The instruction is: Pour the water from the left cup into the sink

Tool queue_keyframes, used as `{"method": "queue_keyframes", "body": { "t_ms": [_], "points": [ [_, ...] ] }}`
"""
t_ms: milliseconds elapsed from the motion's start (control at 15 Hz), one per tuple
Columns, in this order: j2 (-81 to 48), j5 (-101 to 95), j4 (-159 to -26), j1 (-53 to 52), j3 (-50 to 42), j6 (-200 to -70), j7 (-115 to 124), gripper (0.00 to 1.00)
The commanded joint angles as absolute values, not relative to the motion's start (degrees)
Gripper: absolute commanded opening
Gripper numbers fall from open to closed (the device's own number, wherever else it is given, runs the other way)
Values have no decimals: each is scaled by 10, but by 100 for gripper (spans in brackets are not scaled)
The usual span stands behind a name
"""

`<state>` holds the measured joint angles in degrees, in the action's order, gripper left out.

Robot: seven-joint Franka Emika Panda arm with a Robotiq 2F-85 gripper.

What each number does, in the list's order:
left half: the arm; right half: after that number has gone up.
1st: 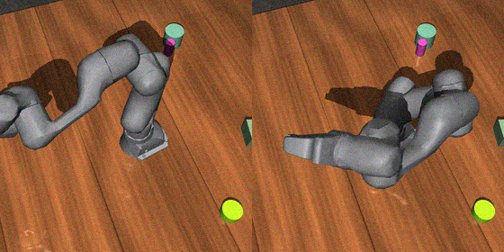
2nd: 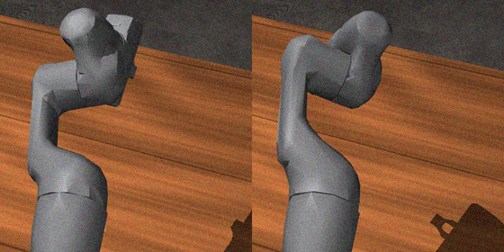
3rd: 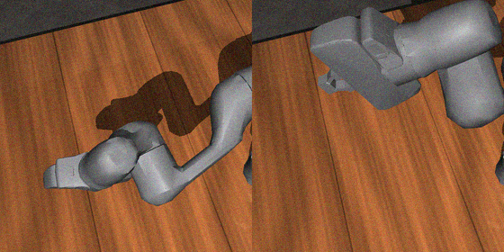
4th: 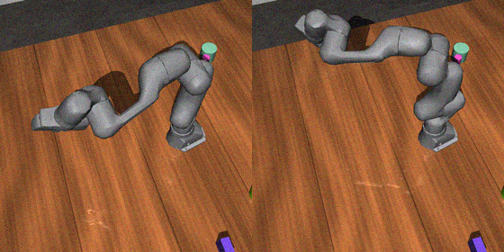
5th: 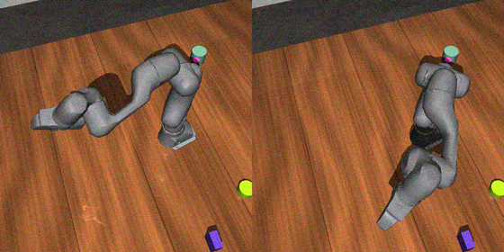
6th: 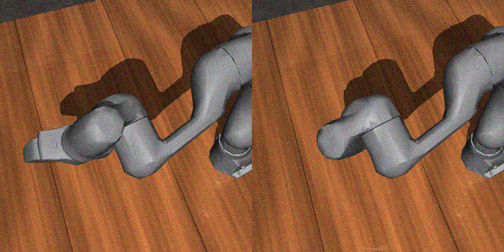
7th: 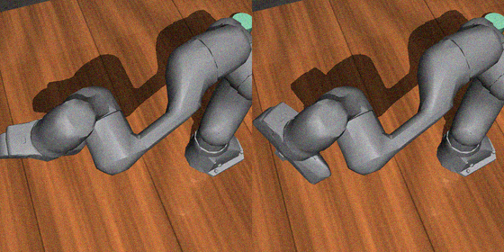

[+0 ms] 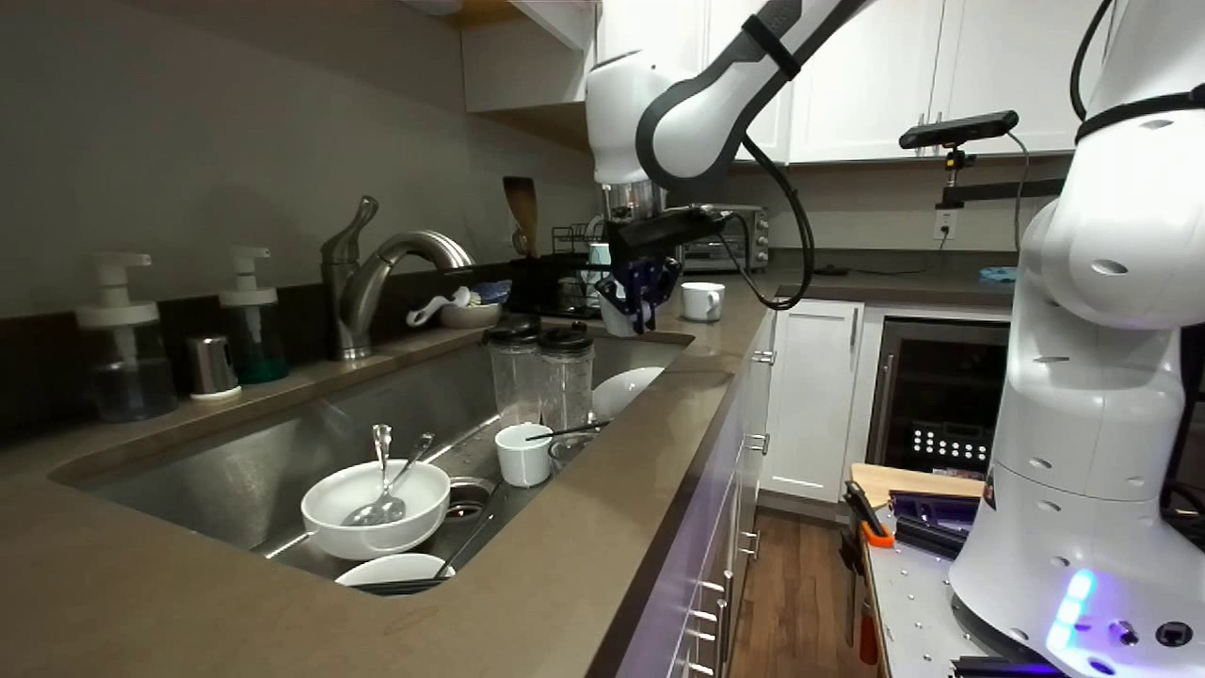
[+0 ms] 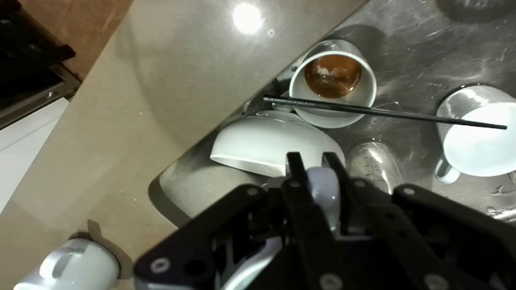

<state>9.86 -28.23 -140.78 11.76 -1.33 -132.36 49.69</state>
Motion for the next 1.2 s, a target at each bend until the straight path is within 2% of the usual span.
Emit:
{"method": "queue_keyframes", "body": {
  "t_ms": [0,467,1133],
  "points": [
    [106,-347,-1397,115,-3,-1298,541,4],
    [108,-404,-1379,93,4,-1246,545,4],
    [95,-383,-1362,24,30,-1143,473,4]
  ]
}}
